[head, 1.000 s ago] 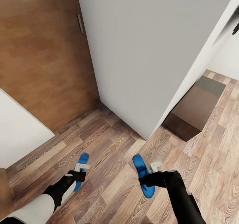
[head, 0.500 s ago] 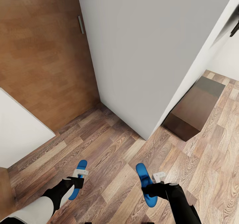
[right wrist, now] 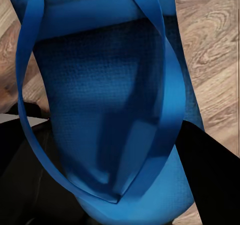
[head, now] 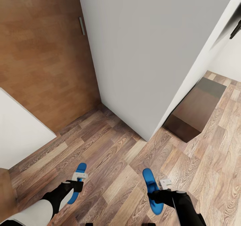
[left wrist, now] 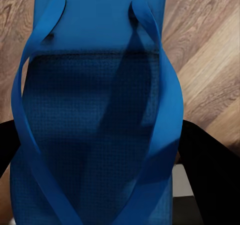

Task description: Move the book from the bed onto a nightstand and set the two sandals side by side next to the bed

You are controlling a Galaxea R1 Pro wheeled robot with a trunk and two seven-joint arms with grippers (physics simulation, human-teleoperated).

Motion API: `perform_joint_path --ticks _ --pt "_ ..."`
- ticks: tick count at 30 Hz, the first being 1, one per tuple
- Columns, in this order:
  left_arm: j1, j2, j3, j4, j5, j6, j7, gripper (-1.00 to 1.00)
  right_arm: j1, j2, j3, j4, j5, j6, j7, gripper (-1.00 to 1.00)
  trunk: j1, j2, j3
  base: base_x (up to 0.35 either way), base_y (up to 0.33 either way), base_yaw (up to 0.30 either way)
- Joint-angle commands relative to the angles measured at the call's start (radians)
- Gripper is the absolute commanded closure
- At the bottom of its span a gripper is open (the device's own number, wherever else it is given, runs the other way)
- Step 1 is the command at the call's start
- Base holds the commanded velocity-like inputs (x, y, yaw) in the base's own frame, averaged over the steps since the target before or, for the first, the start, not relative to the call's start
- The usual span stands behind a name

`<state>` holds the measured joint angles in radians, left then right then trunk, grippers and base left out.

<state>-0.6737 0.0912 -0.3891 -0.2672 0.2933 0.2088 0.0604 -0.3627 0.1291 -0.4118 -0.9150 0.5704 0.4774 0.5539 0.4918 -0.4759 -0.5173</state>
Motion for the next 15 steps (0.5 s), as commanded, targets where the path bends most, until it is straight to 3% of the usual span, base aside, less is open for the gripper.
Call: perform_joint_path --ticks 1,7,11,15 --pt "0.000 0.002 -0.008 0.000 0.012 0.005 0.006 1.00 -0.001 0.001 -0.006 0.000 0.010 -0.013 0.006 1.00 -0.003 0.006 0.002 0.000 0.000 0.000" --pt "0.001 0.004 -0.007 0.008 0.015 -0.005 0.006 1.00 -0.001 0.000 -0.006 0.059 0.011 -0.118 -0.100 1.00 -0.026 0.048 0.021 0.000 0.000 0.000" --pt "0.002 0.005 -0.007 0.009 0.016 -0.024 0.006 1.00 -0.001 0.000 -0.002 0.085 0.011 -0.136 -0.138 1.00 -0.042 0.076 0.033 0.000 0.000 0.000" --pt "0.002 0.005 -0.007 0.009 0.014 -0.033 0.006 1.00 -0.001 -0.002 -0.003 0.094 0.011 -0.143 -0.152 1.00 -0.042 0.076 0.033 0.000 0.000 0.000"
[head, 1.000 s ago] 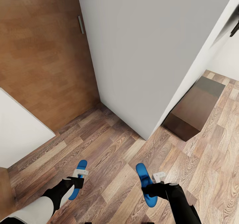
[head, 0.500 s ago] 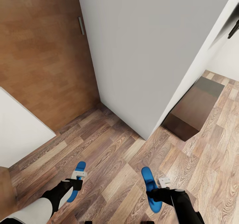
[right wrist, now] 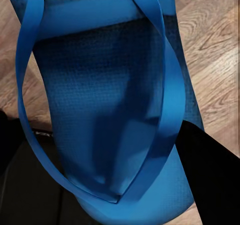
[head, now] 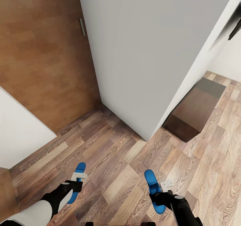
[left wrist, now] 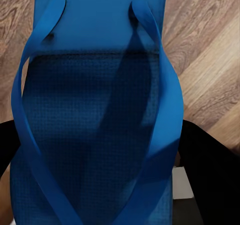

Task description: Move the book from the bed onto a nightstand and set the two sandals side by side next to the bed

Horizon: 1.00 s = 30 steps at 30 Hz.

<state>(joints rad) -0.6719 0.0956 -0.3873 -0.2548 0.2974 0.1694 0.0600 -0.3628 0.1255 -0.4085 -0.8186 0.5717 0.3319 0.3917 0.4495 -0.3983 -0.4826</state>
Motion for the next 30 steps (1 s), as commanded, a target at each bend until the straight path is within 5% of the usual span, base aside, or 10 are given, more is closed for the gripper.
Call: perform_joint_path --ticks 1,30 --pt "0.000 0.001 -0.009 -0.003 0.010 0.005 0.006 1.00 -0.001 0.001 -0.006 -0.002 0.009 0.001 0.009 1.00 0.001 -0.002 -0.001 0.000 0.000 0.000" --pt "0.000 0.000 -0.010 -0.003 0.010 -0.015 0.006 1.00 -0.001 -0.001 -0.011 0.001 0.008 -0.071 0.004 1.00 0.001 -0.002 -0.001 0.000 0.000 0.000"
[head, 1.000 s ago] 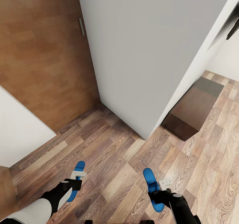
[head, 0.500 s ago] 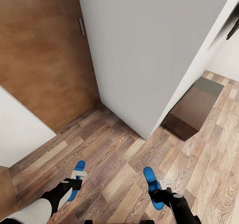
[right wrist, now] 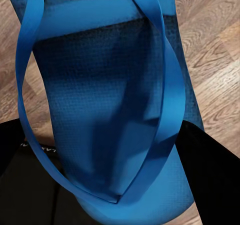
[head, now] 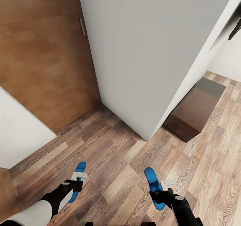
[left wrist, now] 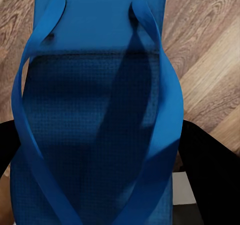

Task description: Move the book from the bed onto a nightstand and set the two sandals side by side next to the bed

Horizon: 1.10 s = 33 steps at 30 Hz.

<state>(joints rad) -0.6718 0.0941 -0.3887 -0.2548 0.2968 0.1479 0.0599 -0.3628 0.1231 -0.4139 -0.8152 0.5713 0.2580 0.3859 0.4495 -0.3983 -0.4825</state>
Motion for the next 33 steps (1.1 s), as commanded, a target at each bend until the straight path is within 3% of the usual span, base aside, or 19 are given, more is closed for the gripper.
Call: perform_joint_path --ticks 1,33 --pt "0.000 0.001 -0.009 -0.003 0.010 0.006 0.006 1.00 -0.001 0.002 -0.006 -0.002 0.009 0.002 0.010 1.00 0.001 -0.002 -0.001 0.000 0.000 0.000" --pt "0.001 -0.001 -0.010 -0.004 0.010 0.003 0.006 1.00 -0.001 0.001 -0.005 -0.002 0.007 0.001 0.010 1.00 0.001 -0.002 -0.001 0.000 0.000 0.000"
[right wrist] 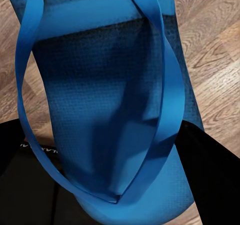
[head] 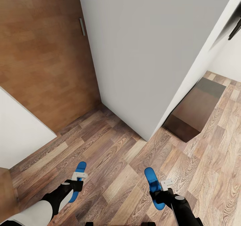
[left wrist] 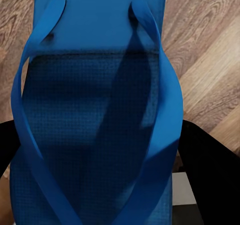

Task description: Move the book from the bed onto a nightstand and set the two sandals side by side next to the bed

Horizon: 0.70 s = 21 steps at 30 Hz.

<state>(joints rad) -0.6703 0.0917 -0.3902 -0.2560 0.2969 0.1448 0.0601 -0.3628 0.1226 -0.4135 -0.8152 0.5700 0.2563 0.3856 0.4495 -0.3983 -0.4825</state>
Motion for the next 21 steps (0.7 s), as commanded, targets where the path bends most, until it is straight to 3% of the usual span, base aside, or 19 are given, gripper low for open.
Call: perform_joint_path --ticks 1,21 --pt "0.000 0.001 -0.009 -0.003 0.010 0.006 0.006 1.00 -0.001 0.002 -0.006 -0.002 0.008 0.003 0.010 1.00 0.001 -0.002 -0.001 0.000 0.000 0.000" --pt "0.000 -0.003 -0.009 -0.002 0.006 -0.009 0.008 1.00 -0.001 0.002 -0.007 -0.002 0.008 0.002 0.010 1.00 0.001 -0.002 0.020 0.000 0.000 0.000"
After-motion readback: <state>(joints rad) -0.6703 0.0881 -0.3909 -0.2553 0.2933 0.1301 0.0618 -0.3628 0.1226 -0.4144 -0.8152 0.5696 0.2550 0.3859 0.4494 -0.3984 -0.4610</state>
